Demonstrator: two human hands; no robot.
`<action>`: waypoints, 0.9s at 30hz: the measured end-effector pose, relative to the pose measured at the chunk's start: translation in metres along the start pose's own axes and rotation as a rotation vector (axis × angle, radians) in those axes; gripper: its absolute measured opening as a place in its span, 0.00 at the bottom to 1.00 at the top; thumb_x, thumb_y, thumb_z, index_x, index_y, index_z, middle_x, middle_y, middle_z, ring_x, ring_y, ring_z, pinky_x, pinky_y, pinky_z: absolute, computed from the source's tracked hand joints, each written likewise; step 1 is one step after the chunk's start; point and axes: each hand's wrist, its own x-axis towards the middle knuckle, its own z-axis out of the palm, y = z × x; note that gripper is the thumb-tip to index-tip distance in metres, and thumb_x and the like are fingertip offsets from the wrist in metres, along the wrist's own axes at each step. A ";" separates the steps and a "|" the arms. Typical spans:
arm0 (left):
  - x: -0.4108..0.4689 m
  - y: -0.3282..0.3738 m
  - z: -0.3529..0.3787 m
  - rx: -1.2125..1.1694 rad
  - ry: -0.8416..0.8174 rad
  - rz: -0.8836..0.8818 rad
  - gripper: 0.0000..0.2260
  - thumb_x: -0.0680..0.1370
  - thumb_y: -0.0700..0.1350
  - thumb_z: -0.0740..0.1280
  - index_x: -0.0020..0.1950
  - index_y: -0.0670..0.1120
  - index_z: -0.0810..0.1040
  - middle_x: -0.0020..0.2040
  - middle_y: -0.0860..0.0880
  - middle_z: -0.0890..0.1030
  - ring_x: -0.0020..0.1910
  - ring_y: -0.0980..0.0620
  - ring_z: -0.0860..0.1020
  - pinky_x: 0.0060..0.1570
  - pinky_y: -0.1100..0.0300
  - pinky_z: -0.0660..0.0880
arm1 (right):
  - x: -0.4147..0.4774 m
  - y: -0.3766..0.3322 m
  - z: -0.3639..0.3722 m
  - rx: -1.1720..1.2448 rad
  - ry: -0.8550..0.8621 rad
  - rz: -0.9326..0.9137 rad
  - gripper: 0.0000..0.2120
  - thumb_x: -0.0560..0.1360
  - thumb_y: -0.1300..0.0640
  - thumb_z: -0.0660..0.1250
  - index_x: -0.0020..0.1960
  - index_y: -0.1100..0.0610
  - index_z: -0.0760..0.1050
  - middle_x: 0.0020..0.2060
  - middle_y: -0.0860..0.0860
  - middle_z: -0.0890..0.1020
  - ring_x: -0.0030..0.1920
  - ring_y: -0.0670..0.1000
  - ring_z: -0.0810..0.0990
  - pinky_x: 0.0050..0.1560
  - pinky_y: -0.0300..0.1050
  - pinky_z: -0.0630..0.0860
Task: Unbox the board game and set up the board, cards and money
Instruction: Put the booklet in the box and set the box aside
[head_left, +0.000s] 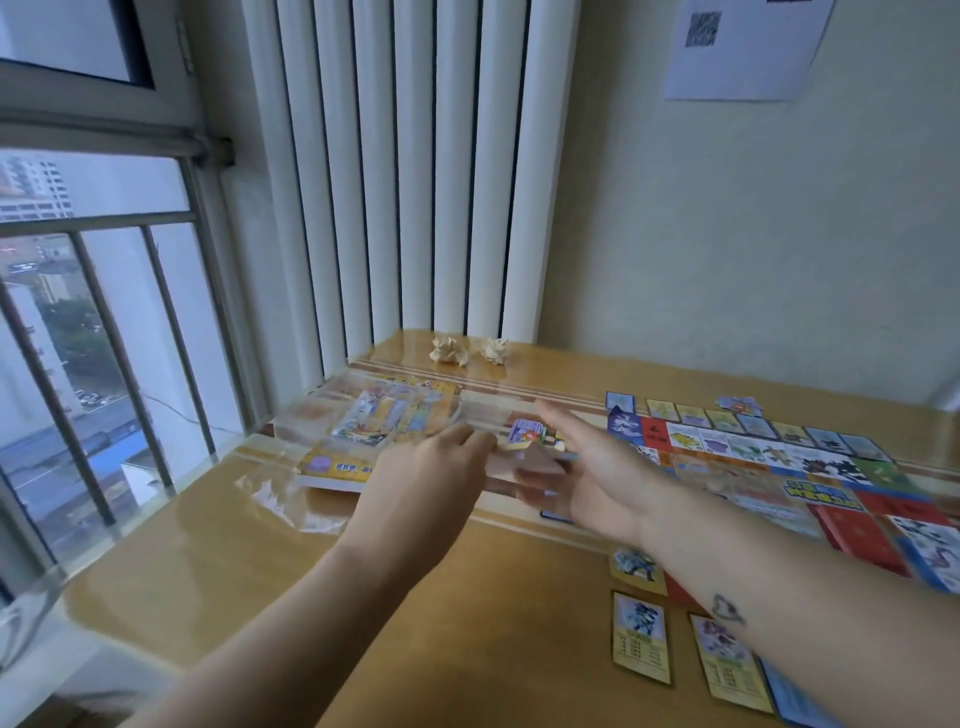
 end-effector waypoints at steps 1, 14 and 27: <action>0.002 -0.001 -0.003 -0.003 0.024 0.017 0.13 0.62 0.36 0.78 0.42 0.46 0.81 0.34 0.53 0.79 0.24 0.54 0.75 0.18 0.63 0.67 | 0.002 -0.002 0.007 0.012 0.025 -0.068 0.20 0.73 0.56 0.70 0.62 0.64 0.74 0.49 0.61 0.79 0.41 0.56 0.79 0.35 0.46 0.80; -0.002 -0.115 0.002 -0.269 0.130 -0.659 0.11 0.77 0.42 0.67 0.59 0.47 0.81 0.59 0.48 0.79 0.55 0.47 0.78 0.55 0.56 0.71 | 0.068 -0.028 0.072 -0.789 0.359 -1.015 0.05 0.70 0.63 0.72 0.42 0.54 0.80 0.35 0.45 0.81 0.37 0.44 0.77 0.37 0.36 0.72; -0.014 -0.125 0.040 -0.429 0.124 -1.005 0.14 0.80 0.49 0.61 0.63 0.49 0.77 0.67 0.47 0.71 0.61 0.45 0.74 0.60 0.54 0.67 | 0.122 0.036 0.103 -1.715 -0.076 -0.810 0.17 0.83 0.51 0.50 0.67 0.49 0.72 0.65 0.46 0.75 0.66 0.54 0.66 0.62 0.48 0.57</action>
